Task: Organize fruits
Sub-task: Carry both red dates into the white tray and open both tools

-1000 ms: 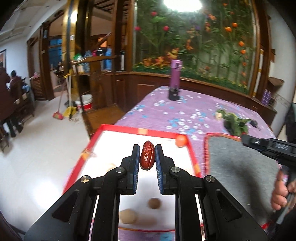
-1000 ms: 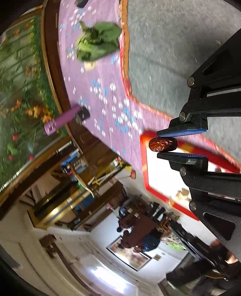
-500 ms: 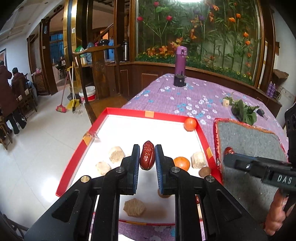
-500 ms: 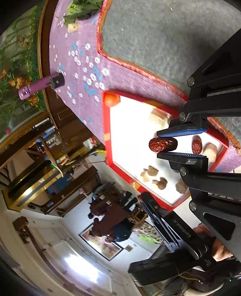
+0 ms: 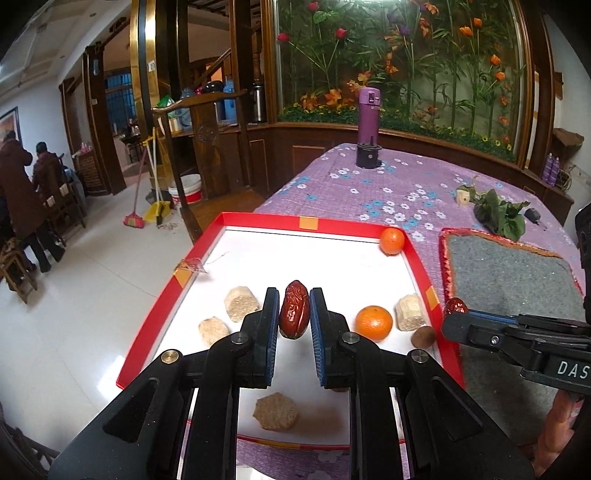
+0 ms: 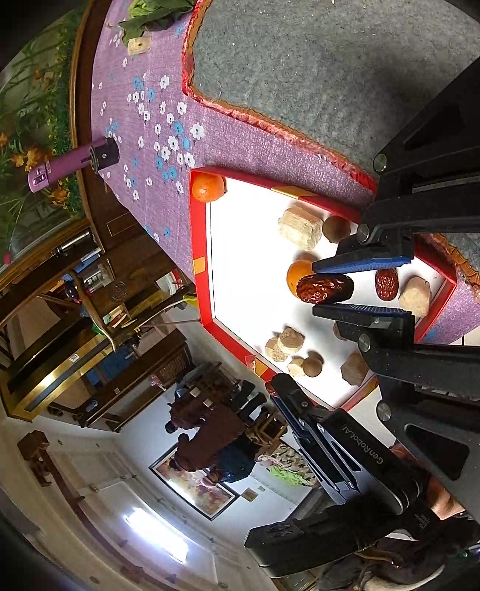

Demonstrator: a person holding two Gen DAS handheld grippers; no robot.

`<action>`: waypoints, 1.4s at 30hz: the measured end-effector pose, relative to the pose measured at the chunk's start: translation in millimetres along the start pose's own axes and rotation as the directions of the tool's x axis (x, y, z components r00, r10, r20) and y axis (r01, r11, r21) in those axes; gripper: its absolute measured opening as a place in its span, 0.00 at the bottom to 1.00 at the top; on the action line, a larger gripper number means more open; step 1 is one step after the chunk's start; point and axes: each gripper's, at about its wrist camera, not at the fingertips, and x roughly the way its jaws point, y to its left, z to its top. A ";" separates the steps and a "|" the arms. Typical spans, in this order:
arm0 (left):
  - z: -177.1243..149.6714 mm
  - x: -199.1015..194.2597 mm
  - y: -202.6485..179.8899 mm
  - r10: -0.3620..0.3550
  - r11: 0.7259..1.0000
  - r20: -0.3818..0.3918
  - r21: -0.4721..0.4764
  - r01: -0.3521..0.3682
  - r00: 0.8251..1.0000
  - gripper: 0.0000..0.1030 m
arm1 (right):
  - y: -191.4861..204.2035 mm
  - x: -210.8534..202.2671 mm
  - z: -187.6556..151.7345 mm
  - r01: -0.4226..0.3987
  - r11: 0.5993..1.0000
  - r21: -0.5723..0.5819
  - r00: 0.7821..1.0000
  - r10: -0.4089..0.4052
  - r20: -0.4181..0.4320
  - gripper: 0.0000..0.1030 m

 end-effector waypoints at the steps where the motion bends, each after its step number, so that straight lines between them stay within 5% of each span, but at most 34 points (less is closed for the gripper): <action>1: -0.4 0.3 0.6 0.007 1.000 0.001 0.001 -0.007 1.000 0.15 | 1.2 0.7 -0.3 -0.001 1.000 -0.001 1.000 0.001 -0.002 0.14; 42: -12.5 22.3 27.8 0.117 0.993 -0.006 0.003 -0.117 0.993 0.15 | 24.0 47.4 -0.1 0.038 0.999 -0.027 0.997 -0.039 -0.070 0.14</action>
